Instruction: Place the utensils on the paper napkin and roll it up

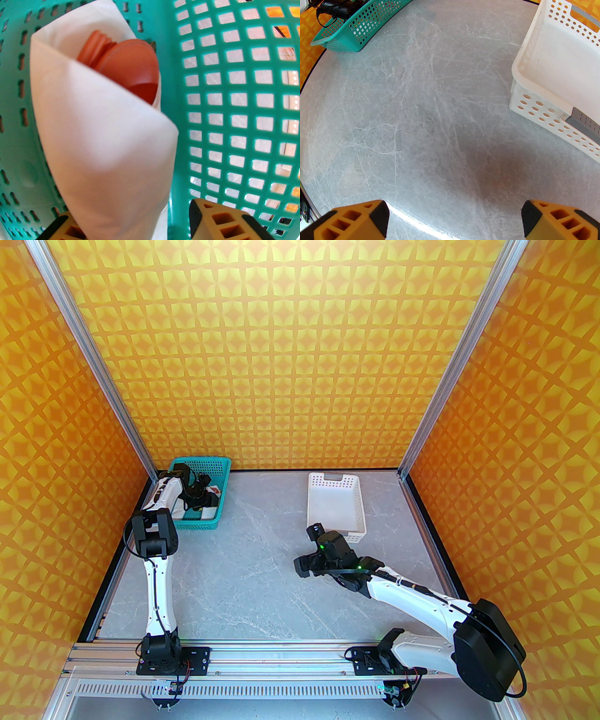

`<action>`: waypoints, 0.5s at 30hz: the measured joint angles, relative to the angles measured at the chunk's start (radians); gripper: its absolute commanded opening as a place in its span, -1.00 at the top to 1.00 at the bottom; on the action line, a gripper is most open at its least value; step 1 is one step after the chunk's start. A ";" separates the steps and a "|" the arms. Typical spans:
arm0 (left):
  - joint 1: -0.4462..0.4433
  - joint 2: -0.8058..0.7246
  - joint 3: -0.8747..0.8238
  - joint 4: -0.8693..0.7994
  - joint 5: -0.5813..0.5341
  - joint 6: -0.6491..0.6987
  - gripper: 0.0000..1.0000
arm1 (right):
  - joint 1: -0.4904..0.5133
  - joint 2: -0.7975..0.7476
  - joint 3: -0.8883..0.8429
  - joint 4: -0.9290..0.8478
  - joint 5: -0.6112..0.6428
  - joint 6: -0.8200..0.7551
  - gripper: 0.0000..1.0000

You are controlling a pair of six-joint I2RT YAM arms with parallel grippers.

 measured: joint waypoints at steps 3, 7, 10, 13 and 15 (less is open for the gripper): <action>0.000 -0.006 -0.003 -0.005 -0.020 0.001 -0.15 | 0.000 0.000 0.000 0.000 0.000 0.000 -0.97; 0.000 -0.013 -0.011 -0.006 -0.036 0.006 -0.20 | 0.000 0.000 0.000 0.000 0.000 0.000 -0.97; 0.000 -0.019 -0.015 -0.011 -0.058 0.009 -0.20 | 0.000 -0.002 0.000 0.000 0.000 0.000 -0.97; 0.001 -0.021 -0.016 -0.012 -0.073 0.012 -0.23 | 0.000 -0.002 -0.002 0.000 0.000 0.000 -0.97; 0.000 -0.023 -0.016 -0.012 -0.077 0.012 -0.25 | 0.000 -0.002 -0.002 0.000 0.000 0.000 -0.97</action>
